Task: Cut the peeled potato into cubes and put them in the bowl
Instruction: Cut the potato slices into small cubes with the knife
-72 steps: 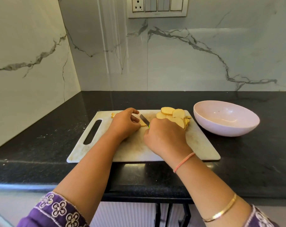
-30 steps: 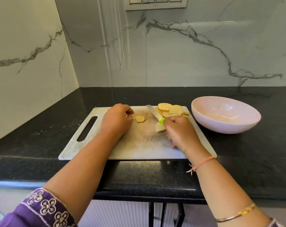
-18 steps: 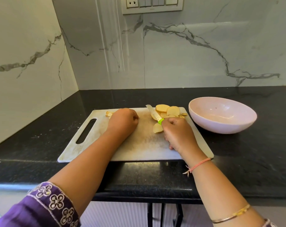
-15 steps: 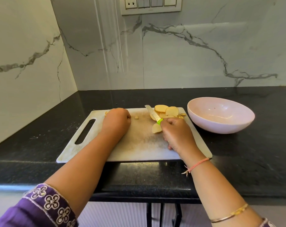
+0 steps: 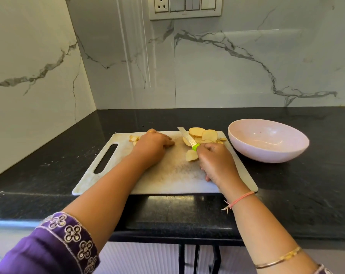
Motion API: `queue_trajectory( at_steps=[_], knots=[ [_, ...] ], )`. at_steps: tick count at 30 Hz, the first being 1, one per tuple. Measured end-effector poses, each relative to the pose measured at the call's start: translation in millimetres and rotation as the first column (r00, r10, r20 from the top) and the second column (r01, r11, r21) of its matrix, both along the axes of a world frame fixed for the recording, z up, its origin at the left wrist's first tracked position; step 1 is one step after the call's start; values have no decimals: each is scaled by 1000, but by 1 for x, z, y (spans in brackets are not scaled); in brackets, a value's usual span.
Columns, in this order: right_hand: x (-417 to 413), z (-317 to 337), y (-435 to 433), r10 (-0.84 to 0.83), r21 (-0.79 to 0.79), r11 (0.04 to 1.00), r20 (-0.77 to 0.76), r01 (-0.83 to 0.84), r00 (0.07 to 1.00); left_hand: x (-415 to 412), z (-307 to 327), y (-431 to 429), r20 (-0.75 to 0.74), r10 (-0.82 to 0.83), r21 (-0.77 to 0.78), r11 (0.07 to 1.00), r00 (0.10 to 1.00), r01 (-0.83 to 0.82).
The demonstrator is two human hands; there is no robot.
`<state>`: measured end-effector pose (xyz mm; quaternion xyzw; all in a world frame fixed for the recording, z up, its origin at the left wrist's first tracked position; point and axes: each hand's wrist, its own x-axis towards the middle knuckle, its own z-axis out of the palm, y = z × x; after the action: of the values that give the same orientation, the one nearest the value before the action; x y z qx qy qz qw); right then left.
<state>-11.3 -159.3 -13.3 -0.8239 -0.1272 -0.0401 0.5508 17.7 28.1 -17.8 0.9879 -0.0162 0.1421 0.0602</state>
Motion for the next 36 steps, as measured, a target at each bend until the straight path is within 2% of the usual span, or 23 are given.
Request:
queue_trajectory(
  at_steps=[7, 12, 15, 18, 23, 28, 32, 36],
  knots=[
    [-2, 3, 0, 5, -5, 1000, 0, -5, 1000, -3, 4, 15, 30, 186, 80, 979, 982, -187],
    [-2, 5, 1, 6, 9, 1000, -6, -6, 1000, -8, 7, 25, 66, 267, 8, 963, 961, -268],
    [0, 6, 0, -1, 32, 999, -30, 2, 1000, -10, 10, 19, 112, 233, -102, 970, 966, -222],
    [1, 6, 0, -8, 69, 998, -61, 12, 998, -10, 13, 7, 126, 206, -142, 972, 970, -188],
    [2, 8, 0, -25, 119, 992, -102, 37, 994, -10, 25, -23, 19, 105, -201, 974, 994, -99],
    [1, 7, 1, -17, 159, 987, -115, 35, 993, -18, 24, -39, -179, -39, -297, 955, 983, -16],
    [1, 5, -1, -22, 150, 988, -110, 39, 994, -18, 24, -43, -245, -65, -402, 915, 967, -40],
    [0, 2, -1, -27, 150, 988, -107, 43, 994, -16, 22, -46, -258, -118, -559, 828, 959, -48]
  ],
)
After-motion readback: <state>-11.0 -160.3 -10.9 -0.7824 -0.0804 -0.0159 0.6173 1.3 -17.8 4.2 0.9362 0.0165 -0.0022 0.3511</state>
